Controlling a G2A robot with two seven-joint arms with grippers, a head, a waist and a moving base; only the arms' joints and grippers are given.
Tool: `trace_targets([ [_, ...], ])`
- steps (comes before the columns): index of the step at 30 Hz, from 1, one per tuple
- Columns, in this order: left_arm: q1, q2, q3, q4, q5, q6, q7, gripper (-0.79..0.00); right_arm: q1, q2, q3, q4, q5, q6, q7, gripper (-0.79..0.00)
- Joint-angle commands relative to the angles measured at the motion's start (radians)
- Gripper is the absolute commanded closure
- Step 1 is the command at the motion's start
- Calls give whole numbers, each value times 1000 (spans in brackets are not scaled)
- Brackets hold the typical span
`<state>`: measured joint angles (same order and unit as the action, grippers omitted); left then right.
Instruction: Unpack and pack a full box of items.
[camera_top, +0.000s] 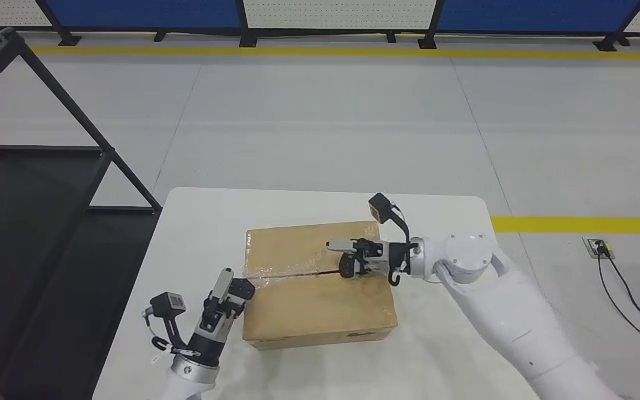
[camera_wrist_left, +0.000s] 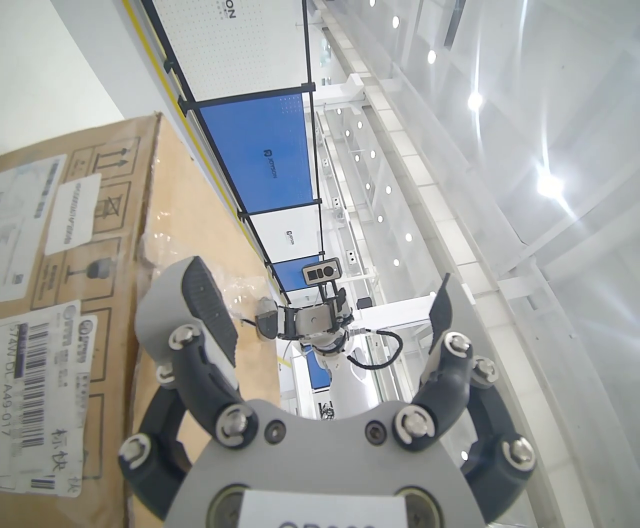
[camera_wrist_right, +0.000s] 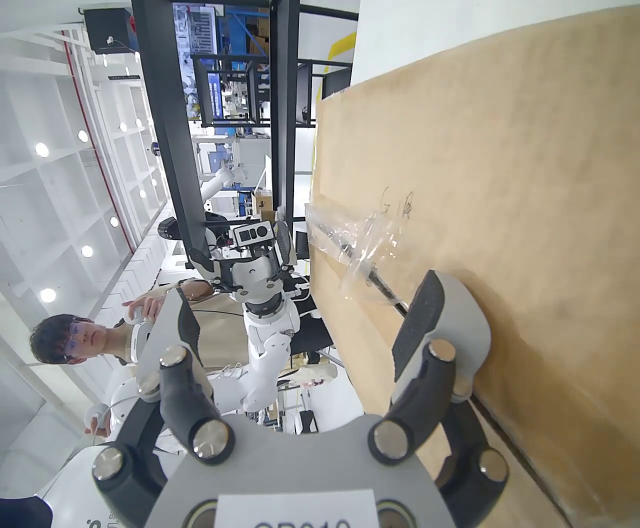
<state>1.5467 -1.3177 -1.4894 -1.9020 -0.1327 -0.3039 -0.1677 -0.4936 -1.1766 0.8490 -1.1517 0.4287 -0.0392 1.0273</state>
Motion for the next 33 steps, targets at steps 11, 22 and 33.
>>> trace_targets([
  [11,-1,1,-3,6,-6,-2,-1,-785,17,-39,-27,54,55,-69,-37,-785],
  [22,4,1,-9,6,-6,-6,2,-785,-28,-50,30,65,119,-130,-163,-785],
  [33,7,1,-4,3,-2,-12,1,-785,-27,-54,41,73,103,-27,-119,-785],
])
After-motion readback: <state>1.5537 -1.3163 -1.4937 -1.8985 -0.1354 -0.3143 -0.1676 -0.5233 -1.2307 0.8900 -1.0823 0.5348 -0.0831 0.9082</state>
